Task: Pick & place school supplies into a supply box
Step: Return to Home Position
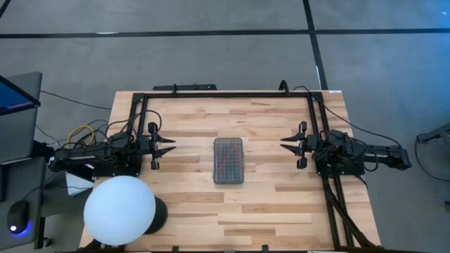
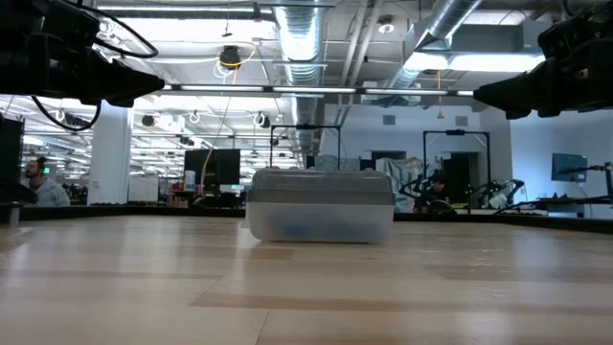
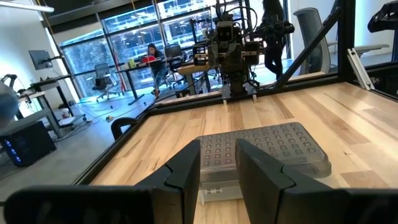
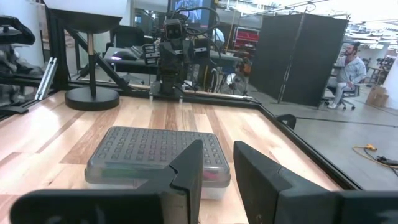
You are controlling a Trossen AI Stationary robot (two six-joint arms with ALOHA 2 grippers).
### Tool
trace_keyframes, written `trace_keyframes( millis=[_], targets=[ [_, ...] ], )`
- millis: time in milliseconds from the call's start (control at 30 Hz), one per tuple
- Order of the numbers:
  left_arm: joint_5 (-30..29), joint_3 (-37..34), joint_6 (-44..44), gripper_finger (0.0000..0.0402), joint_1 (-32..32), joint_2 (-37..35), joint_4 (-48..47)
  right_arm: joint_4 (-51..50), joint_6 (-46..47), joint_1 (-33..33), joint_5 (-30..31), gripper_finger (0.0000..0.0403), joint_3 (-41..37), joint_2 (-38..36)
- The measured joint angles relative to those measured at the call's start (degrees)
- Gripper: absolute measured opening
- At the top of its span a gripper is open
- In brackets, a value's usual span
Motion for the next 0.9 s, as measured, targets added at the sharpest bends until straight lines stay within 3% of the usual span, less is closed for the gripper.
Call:
trace_keyframes(
  millis=[900],
  targets=[
    [0.00,0.00,0.49,0.0096,0.00,0.00,0.01,0.00,0.01,0.00,-0.02,0.0085,0.00,-0.01]
  ],
)
